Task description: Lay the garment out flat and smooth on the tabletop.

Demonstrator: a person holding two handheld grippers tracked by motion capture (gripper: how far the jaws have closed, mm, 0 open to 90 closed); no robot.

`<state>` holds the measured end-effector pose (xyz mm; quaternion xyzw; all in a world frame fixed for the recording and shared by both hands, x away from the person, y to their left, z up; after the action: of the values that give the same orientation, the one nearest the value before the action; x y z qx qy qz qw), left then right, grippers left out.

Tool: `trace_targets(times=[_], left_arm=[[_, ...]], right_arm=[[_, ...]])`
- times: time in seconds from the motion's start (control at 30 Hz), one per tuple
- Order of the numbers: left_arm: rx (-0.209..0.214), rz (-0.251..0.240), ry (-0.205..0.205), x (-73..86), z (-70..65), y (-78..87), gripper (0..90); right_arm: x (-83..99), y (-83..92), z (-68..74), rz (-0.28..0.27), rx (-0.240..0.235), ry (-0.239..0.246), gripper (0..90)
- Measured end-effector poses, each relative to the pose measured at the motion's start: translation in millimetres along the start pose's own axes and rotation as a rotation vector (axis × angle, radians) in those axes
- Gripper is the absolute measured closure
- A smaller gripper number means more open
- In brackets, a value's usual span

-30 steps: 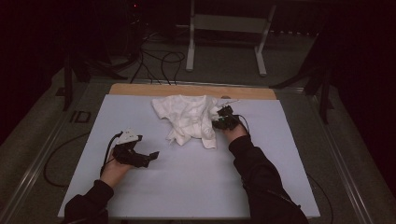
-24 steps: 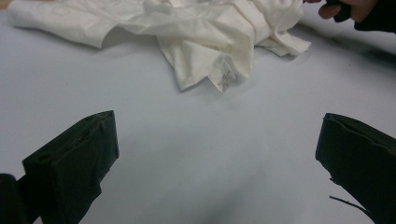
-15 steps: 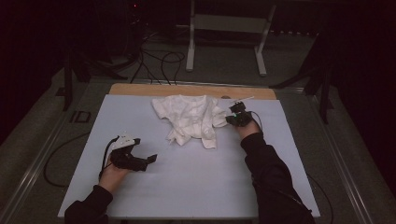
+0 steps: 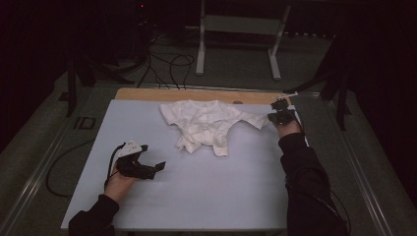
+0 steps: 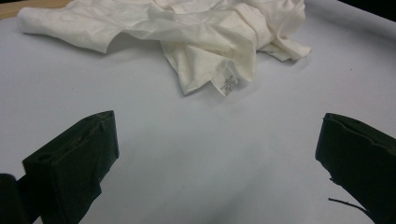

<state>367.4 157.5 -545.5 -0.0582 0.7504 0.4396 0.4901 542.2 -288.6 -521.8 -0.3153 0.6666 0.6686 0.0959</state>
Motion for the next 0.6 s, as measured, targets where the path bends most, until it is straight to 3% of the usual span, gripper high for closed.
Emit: trace_targets(times=[0.1, 0.2, 0.5, 0.6], left_arm=[[-0.001, 0.002, 0.002, 1.2, 1.0, -0.5, 0.1], [0.003, 0.003, 0.003, 0.9, 0.3, -1.0, 0.1], [0.021, 0.004, -0.012, 0.8, -6.3, -3.7, 0.2], [0.022, 0.003, -0.014, 1.6, -6.4, -3.1, 0.2]], right_arm=[[-4.9, 9.0, -8.3, -0.042, -0.017, -0.040, 87.5], [-12.5, 17.5, 1.9, -0.089, -0.051, -0.013, 87.5], [-28.8, 9.9, 82.9, -0.109, -0.193, 0.134, 87.4], [-31.9, 4.8, 108.5, -0.109, -0.261, 0.170, 87.4]])
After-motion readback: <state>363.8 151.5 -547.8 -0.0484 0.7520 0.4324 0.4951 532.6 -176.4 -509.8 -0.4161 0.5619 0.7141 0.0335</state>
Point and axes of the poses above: each handheld gripper's, and its own axes: y roughly backward along the jaws, x roughly out of its underside, z roughly to its left, the point moved 8 cm from there along -y, roughly forward along the jaws, and after that the axes turned 6 degrees about z, right-handed, at the moved point
